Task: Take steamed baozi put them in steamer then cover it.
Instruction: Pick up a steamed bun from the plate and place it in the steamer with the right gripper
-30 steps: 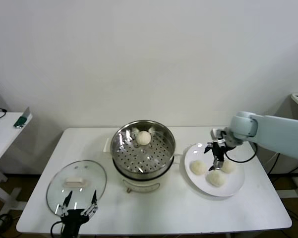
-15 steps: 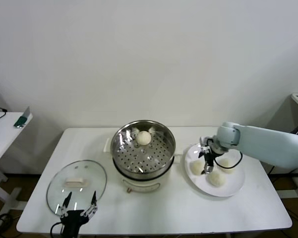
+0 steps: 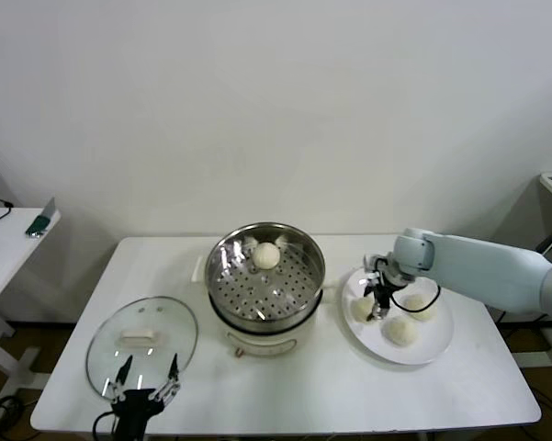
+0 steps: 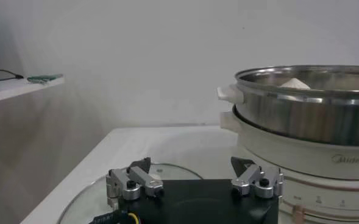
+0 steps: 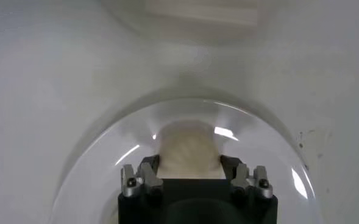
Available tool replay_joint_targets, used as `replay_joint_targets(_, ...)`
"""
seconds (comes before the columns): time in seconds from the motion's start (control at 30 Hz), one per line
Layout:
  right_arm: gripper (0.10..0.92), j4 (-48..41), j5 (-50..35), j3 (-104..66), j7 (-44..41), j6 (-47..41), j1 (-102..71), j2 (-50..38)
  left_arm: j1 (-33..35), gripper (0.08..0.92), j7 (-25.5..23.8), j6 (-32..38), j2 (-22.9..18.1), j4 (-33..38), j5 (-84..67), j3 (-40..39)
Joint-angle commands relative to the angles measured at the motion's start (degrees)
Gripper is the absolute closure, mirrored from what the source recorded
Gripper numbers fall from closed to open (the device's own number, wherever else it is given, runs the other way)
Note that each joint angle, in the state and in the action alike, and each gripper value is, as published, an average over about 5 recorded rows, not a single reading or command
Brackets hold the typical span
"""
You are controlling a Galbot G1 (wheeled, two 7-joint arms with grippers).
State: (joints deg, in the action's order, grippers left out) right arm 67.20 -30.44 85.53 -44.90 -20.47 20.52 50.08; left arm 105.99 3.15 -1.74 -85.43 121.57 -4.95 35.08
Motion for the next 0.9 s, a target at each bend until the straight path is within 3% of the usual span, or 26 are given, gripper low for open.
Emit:
replay_joint_targets(0.03,0.381,0.1,-0.5,1.0,-2.1,0.8,3.0,-0.2,0.1,0.177,0.1,0.0,0.0,0.3,0.0,-0.1)
replay_joint_targets(0.37,0.389,6.6,-7.4,15.7,-7.8,4.6,28.4,-0.4,0.1,0.177,0.2,0.0,0.1,0.7,0.1,-0.7)
replay_joint_targets(0.53,0.389,11.8,-17.7,20.6,-8.3,4.2,44.0,3.5,0.1,0.177,0.2,0.0,0.6,1.4,0.0,-1.0)
replay_joint_targets(0.73,0.389,20.3,-29.6,17.1,-1.9,-1.4,49.9,10.5,-0.1,0.177,0.2,-0.1,1.1,1.8,-0.1,-1.4)
replay_joint_targets(0.9,0.389,21.4,-34.8,10.8,6.1,-7.3,44.5,19.7,-0.1,0.177,0.2,-0.2,1.0,2.2,-0.1,-1.8)
